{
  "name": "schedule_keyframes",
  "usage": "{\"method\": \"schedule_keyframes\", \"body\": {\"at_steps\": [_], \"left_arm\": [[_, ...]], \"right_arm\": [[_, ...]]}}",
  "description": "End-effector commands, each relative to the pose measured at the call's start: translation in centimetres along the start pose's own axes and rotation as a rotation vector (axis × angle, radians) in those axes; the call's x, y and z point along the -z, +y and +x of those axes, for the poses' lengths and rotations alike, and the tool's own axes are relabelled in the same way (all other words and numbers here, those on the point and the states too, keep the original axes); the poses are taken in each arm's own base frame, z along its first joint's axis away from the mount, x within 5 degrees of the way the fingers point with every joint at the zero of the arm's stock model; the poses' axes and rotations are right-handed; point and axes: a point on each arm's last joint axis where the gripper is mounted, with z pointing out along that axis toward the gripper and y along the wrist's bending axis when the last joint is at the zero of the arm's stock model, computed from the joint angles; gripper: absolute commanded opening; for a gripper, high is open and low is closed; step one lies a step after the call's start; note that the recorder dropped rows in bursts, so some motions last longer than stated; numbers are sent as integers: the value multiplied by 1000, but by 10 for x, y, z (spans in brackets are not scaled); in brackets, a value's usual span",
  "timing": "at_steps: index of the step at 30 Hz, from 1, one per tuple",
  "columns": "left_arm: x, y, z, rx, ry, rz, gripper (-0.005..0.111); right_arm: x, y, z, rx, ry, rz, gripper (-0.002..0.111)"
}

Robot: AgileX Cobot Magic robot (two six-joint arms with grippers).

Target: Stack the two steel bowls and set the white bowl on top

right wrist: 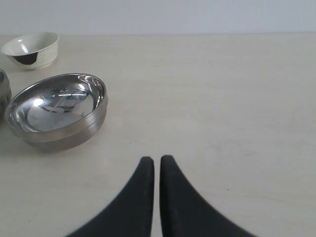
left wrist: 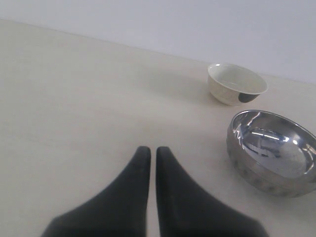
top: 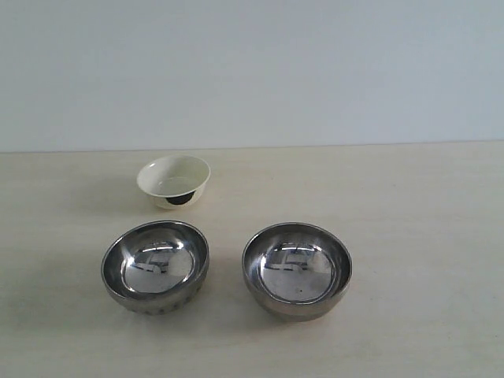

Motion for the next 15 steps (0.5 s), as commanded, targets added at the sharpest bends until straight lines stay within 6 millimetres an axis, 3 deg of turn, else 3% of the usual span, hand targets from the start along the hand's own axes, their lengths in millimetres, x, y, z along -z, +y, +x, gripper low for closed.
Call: {"method": "schedule_keyframes", "body": {"at_steps": [1,15], "left_arm": [[0,0,1,-3,-1,0,4],[0,0,1,-3,-1,0,4]], "right_arm": [[1,0,-1,3,-17,3,0],[1,0,-1,13,-14,3,0]]}}
